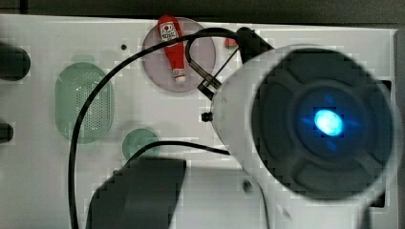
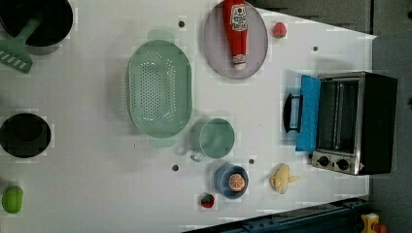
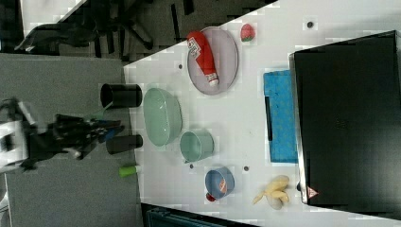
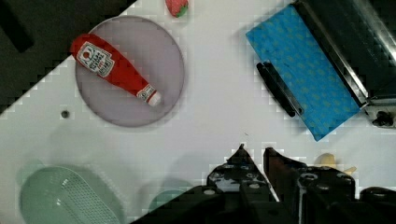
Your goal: Flap open oven.
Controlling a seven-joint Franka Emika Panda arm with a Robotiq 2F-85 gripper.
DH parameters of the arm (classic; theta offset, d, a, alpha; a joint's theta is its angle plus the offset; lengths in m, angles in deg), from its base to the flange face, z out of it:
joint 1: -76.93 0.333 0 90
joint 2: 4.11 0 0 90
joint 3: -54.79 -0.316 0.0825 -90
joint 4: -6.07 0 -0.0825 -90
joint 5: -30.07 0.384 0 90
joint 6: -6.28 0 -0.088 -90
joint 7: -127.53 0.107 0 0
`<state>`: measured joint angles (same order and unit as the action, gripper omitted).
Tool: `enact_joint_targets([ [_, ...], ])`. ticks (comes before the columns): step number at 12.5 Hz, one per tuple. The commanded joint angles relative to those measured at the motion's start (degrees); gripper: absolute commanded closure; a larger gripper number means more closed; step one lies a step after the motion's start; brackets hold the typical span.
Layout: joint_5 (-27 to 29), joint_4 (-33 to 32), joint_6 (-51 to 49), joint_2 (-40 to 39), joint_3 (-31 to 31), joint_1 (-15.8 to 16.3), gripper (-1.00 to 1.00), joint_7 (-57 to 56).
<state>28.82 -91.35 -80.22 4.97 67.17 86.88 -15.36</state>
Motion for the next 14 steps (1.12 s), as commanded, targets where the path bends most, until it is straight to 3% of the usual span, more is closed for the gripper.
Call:
enact_joint_targets([
  [1,-0.3,-0.3,-2.9,-3.7,-0.1,-0.6,0.65,11.6],
  [3,-0.3,0.2,-4.1,-3.6,-0.4,-0.5,0.65,17.7],
  [14,-0.2,0.1,-1.9,-4.8,-1.5,-0.5,0.65,17.4],
])
